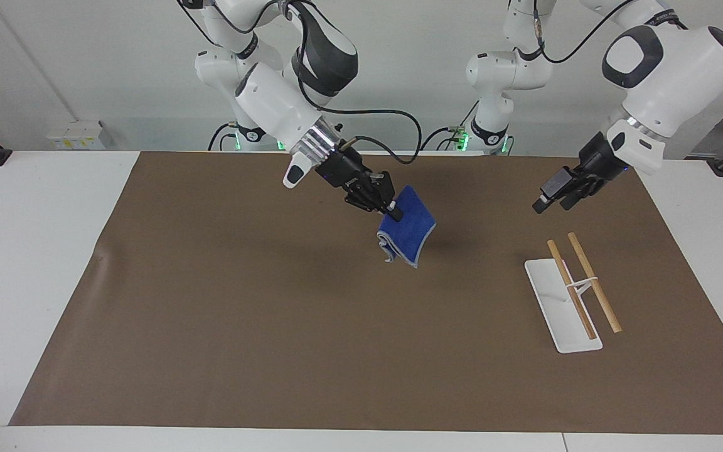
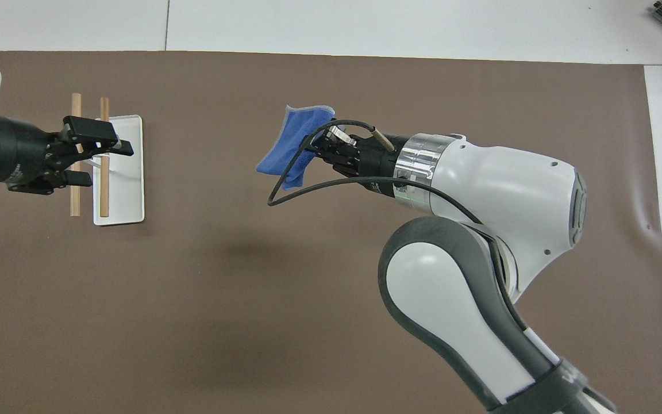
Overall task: Right arm passes towel to left arm to hang
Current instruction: 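Hold the towel with the right gripper while the left gripper approaches, then close the left gripper on the towel beside the right gripper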
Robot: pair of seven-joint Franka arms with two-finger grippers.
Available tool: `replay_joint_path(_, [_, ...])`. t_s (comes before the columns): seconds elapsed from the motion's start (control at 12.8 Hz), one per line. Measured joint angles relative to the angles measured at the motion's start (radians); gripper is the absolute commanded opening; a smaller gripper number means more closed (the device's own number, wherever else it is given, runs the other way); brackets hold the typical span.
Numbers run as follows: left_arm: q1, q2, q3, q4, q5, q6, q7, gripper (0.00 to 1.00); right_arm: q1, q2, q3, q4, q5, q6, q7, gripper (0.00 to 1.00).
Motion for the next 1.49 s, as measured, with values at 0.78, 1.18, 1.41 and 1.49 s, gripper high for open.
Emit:
replay_joint_path(0.78, [-0.305,-0.036,-0.005,-0.244,-0.369,0.617,-0.434,1.0,-0.001,0.001,-0.001,0.004,0.0,0.0,0.0,0.0])
replay_joint_path(1.18, [-0.394,0.019,-0.005,-0.248,-0.42,0.792,-0.507,1.0,-0.003,0.001,-0.002,0.007,0.0,-0.007,0.0,0.0])
replay_joint_path(1.41, [-0.404,0.027,-0.005,-0.247,-0.447,0.825,-0.516,0.93,-0.003,0.0,-0.004,0.009,0.0,-0.01,0.0,0.0])
replay_joint_path(1.49, [-0.404,0.027,-0.004,-0.247,-0.448,0.827,-0.518,0.87,-0.004,0.0,-0.004,0.009,0.0,-0.01,0.0,0.0])
